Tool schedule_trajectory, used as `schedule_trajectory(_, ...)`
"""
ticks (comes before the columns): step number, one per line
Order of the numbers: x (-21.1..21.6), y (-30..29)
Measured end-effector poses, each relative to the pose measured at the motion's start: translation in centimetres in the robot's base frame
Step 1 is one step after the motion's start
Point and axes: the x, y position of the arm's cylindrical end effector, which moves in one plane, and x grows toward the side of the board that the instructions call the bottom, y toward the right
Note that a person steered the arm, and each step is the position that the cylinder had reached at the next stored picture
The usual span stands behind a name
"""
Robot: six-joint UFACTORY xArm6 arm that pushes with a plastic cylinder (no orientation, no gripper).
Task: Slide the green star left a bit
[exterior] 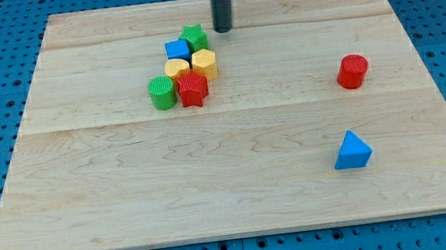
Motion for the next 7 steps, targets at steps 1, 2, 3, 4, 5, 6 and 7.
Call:
schedule_trajectory(1,-1.8,-7.0)
schedule_trajectory(2,-1.1,1.1)
schedule_trajectory(3,4.9,9.6)
schedule_trajectory(4,6.9,3.8)
schedule_trajectory(5,3.5,-0.5)
schedule_trajectory(6,1.6,-0.4)
schedule_trajectory(7,-1.9,-7.0)
